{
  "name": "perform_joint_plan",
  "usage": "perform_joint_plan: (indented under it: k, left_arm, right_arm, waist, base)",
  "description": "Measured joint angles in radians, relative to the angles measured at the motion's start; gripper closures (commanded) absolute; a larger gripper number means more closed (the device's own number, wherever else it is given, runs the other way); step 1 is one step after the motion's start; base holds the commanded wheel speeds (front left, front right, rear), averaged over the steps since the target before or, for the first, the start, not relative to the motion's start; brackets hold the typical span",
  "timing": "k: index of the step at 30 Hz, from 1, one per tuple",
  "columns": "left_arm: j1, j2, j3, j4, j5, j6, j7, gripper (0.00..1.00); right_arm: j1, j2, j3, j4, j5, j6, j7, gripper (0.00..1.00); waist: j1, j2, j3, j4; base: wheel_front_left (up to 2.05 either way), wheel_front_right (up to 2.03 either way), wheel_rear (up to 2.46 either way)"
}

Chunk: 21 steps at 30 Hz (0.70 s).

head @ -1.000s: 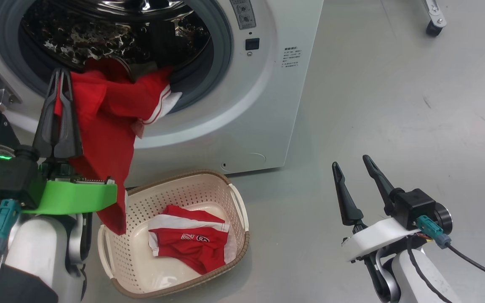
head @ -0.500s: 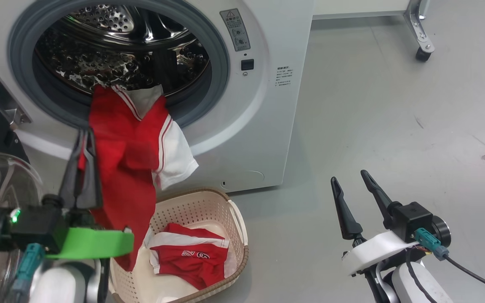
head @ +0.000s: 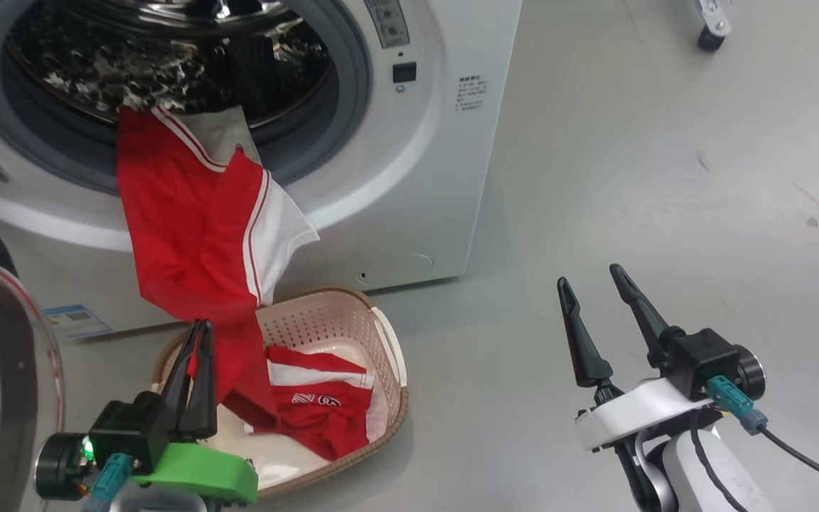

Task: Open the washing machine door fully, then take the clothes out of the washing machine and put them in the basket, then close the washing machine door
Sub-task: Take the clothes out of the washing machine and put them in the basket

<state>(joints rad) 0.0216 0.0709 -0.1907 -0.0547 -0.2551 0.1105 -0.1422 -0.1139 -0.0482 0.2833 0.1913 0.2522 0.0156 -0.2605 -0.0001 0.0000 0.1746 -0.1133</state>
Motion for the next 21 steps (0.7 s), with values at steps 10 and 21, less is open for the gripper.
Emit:
perform_joint_plan:
  k: [10, 21]
  left_arm:
    - [-0.041, -0.003, 0.003, 0.184, -0.036, 0.0, -0.009, 1.0]
    - [-0.227, -0.001, 0.065, 0.421, -0.071, -0.003, -0.001, 1.0]
  right_arm:
    - [-0.035, 0.0, -0.003, -0.052, 0.0, -0.007, 0.0, 0.0]
    - [-0.098, 0.0, 0.008, -0.103, 0.011, -0.011, 0.0, 0.0]
  waist:
    - [0.0, 0.0, 0.125, -0.034]
    - [0.0, 0.0, 0.275, -0.09]
  base:
    - [0.0, 0.0, 0.0]
    - [0.0, 0.0, 0.0]
